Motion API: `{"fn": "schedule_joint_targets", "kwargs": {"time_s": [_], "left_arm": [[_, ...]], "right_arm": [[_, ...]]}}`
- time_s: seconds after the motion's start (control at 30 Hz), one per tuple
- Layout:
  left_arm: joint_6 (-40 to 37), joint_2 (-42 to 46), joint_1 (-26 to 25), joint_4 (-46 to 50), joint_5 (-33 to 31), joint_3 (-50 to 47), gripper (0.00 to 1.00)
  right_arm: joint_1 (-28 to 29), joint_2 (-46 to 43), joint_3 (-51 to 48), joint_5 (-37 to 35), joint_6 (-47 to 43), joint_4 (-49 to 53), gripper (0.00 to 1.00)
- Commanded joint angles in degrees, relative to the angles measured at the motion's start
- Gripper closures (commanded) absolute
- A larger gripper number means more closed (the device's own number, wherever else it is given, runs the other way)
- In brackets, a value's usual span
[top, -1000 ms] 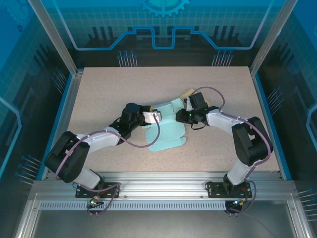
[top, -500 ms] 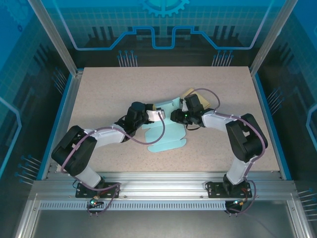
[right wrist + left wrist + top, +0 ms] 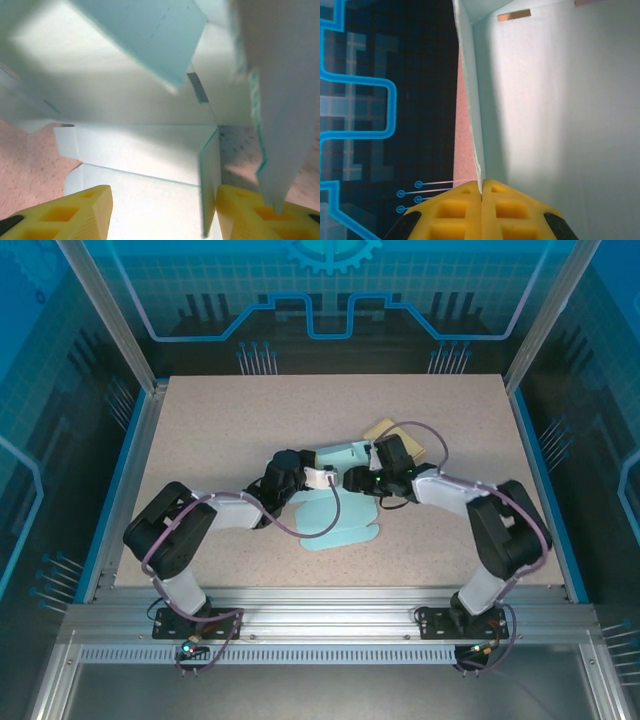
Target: Fold the paper box
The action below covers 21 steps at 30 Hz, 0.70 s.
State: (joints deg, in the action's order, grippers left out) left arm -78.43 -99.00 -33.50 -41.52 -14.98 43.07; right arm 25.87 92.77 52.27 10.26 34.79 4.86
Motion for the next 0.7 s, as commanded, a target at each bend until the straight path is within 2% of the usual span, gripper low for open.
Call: {"fn": "schedule_joint_targets", "kwargs": {"time_s": [0.0,0.2,0.3,0.47,0.67], "left_arm": [[-4.44,-0.34,-0.72,-4.22,2.30,-1.57,1.00],[-4.28,2.04,-0.89,-4.04,4.82,-2.98,1.00],[-4.49,2.41,-1.50,-5.16,4.96,-3.57,1.00],[-5.32,2.49,-2.19,-9.87,4.80,-5.28,1.00],[-5.24,3.53,-2.93,-13.49,4.80,-7.63,1.00]], "right_arm": [[-2.90,-8.85,-1.53,-0.98,-5.26,3.89,0.41],[-10.00,-20.85,-6.03,1.72,-8.16,5.87,0.41],[-14.48,-22.82,-5.88,2.23,-8.83,7.50,0.42],[-20.31,-17.88,-4.55,9.11,-9.85,5.59,0.54],[-21.01,-8.08,1.11,15.22,-13.11,1.77,0.63]]}}
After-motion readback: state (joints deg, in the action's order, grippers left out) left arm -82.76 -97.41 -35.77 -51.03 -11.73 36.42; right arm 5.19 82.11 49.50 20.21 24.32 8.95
